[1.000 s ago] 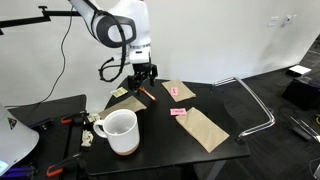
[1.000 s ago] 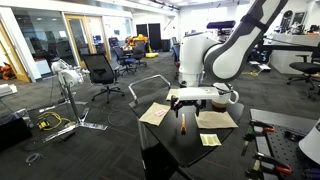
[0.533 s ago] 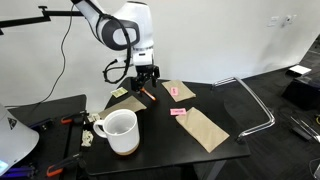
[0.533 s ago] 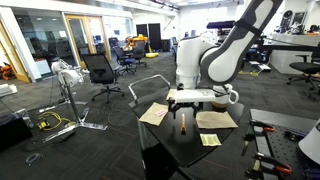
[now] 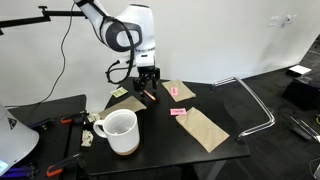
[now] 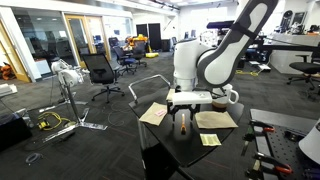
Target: Pick the marker and put it in the cup
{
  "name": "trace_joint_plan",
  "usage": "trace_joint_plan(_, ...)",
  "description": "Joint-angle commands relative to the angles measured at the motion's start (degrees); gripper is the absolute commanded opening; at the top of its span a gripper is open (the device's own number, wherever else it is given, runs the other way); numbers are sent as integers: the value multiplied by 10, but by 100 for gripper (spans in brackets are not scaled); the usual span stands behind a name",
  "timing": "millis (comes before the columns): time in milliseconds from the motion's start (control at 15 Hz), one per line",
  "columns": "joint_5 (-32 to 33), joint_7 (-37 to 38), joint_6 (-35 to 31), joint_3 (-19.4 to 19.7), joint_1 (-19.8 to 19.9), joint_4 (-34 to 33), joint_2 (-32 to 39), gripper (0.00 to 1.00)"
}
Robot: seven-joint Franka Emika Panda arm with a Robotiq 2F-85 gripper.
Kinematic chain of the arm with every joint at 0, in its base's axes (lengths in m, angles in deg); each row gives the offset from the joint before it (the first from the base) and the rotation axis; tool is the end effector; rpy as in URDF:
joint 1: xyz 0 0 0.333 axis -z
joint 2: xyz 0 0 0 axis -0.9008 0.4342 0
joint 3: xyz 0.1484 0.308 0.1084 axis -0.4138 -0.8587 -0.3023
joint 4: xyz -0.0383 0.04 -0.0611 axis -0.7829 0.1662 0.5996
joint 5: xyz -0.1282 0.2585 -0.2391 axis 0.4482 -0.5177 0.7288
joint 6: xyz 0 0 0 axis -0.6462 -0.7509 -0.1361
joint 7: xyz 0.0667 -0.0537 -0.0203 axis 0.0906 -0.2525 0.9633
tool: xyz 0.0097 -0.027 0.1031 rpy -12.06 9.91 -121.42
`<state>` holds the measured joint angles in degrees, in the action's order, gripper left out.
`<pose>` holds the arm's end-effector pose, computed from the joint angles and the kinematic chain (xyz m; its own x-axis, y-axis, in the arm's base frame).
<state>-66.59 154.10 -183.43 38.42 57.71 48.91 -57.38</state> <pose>0.5068 0.0667 0.2722 0.4819 -0.8744 0.0574 -0.8747 -0.4839 -0.0277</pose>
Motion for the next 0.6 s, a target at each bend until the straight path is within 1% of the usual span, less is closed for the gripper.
trace_joint_plan(0, -10, -2, -7, 13, -14, -13, 12, 54)
trace_joint_plan(67, -10, -2, -6, 14, -15, -15, 14, 45)
trace_joint_plan(133, -10, -3, -6, 15, -15, -16, 15, 38)
trace_joint_plan(200, -11, -3, -6, 16, -16, -16, 16, 30)
trace_joint_plan(333, -11, -3, -6, 16, -16, -17, 14, 16)
trace_joint_plan(400, -14, -6, -4, 15, -15, -17, 12, 8)
trace_joint_plan(467, -21, -12, -2, 12, -12, -15, 7, 2)
trace_joint_plan(533, -30, -21, 2, 7, -10, -10, -2, 0)
